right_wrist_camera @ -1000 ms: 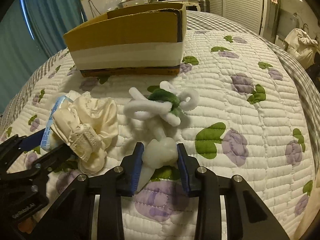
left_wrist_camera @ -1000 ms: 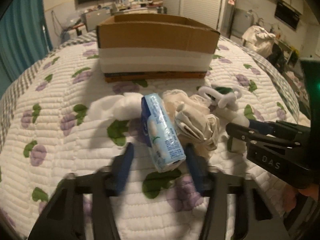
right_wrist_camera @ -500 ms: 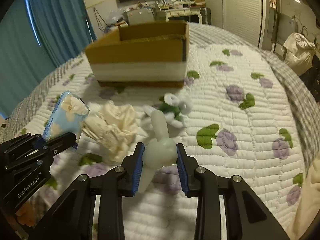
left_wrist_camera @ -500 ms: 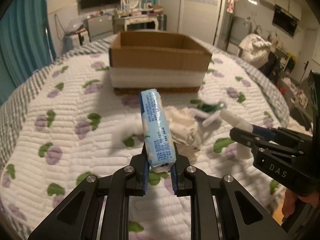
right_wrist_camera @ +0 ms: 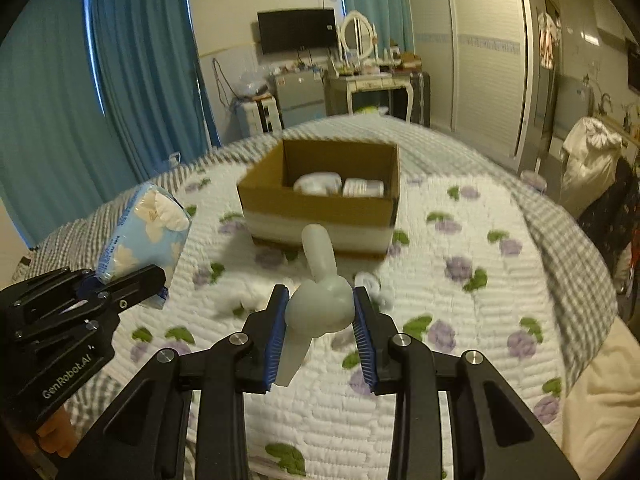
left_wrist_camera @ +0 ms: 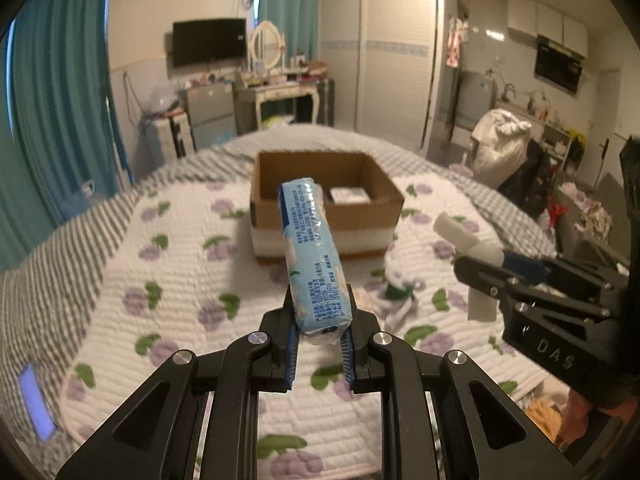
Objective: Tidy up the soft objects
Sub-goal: 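Carry both items over the cardboard box and open both tools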
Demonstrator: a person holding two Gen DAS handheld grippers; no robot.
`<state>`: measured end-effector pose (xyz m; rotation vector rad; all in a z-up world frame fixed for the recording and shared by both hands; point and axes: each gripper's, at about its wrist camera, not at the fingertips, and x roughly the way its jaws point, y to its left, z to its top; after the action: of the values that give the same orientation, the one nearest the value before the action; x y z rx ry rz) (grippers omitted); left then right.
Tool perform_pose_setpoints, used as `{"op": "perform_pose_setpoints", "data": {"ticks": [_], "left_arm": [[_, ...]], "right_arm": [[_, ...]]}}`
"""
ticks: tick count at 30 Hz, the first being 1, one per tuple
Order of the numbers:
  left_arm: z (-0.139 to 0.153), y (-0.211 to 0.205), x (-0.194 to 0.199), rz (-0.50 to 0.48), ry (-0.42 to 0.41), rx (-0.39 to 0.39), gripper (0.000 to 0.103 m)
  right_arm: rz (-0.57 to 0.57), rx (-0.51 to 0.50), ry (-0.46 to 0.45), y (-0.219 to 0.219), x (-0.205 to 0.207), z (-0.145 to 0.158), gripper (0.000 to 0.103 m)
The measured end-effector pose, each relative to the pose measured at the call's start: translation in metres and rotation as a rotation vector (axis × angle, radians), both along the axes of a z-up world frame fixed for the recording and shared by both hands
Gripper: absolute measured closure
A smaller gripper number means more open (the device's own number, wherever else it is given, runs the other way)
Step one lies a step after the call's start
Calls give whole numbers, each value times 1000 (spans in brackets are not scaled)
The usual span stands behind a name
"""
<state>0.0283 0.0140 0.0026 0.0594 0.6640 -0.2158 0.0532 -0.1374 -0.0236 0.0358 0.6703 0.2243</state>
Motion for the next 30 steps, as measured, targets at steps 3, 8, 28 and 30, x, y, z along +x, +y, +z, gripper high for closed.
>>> {"op": "perform_pose_setpoints", "data": {"ticks": [3, 8, 28, 30], "left_arm": [[15, 3, 10, 3, -13, -22, 86], [38, 1, 37, 9, -69, 5, 86], [28, -20, 206, -24, -124, 89, 86], [17, -22, 220, -26, -112, 95, 86]], "right_arm": [[-2, -4, -53, 0, 6, 26, 71], [18, -10, -126, 3, 31, 63, 71], [-32, -64, -132, -9, 211, 71, 71], [-34, -65, -105, -9, 232, 56, 71]]}}
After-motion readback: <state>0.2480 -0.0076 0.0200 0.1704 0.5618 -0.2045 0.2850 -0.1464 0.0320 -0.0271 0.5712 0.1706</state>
